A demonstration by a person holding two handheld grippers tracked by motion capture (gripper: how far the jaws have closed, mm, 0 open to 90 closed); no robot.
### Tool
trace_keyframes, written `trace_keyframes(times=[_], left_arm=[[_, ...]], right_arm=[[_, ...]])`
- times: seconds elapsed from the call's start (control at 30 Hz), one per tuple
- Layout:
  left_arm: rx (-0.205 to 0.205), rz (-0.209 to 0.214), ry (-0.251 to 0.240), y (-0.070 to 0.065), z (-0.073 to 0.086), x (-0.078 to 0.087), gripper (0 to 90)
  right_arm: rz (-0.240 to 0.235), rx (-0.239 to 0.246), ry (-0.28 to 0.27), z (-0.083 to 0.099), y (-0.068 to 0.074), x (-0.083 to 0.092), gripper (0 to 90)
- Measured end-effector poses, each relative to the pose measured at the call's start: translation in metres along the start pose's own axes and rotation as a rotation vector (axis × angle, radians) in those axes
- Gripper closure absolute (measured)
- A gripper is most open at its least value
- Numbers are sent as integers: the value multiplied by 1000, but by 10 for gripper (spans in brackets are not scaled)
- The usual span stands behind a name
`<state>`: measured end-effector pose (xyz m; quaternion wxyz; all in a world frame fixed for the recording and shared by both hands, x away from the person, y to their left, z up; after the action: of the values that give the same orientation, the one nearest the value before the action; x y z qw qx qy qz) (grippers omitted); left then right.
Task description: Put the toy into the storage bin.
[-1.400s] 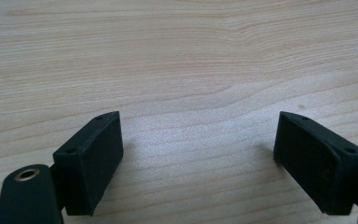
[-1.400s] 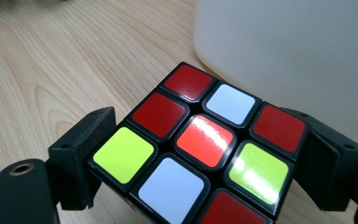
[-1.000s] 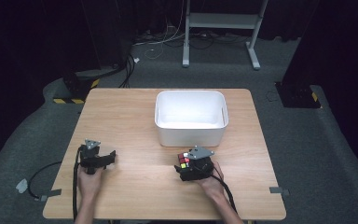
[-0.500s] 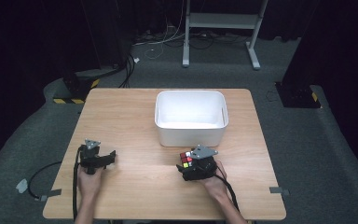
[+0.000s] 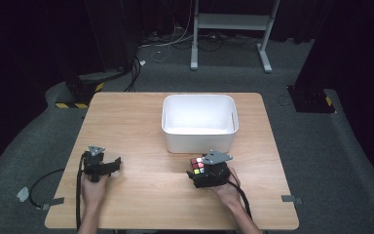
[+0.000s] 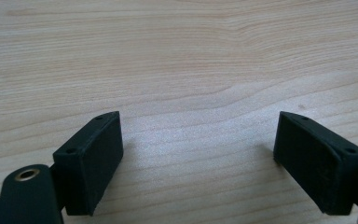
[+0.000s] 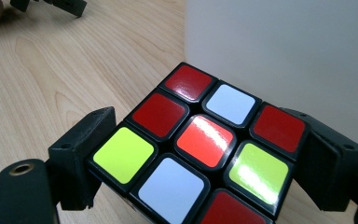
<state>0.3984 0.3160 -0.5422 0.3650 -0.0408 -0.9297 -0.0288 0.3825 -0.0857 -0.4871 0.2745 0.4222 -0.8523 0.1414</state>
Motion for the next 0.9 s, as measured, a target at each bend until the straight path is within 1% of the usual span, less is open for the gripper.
trace_keyframes(times=[0.17,0.27,0.43,0.53,0.77,0.9], left_arm=[[-1,0,0,0,0,0,158],[0,0,0,0,0,0,158],[-1,0,0,0,0,0,158],[-1,0,0,0,0,0,158],[0,0,0,0,0,0,158],[1,-1,0,0,0,0,158]], right_arm=[[-1,7,20,1,0,1,149],[-1,15,17,0,0,3,148],[-5,13,11,-2,-1,7,148],[-3,11,13,-3,-2,10,148],[-22,-15,2,-4,-6,15,148],[-23,-16,6,-3,-6,16,148]])
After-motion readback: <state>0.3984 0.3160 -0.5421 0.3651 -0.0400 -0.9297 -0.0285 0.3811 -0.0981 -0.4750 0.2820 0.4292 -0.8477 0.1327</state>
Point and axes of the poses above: each handheld gripper's, and its own axes: x roughly backward along the jaws, z roughly out of its underside, y roughly to its left, the point moved 2 cm from there along -x, roughly forward along the jaws, and after that the axes turned 2 degrees about -z, right-handed, at the moved point
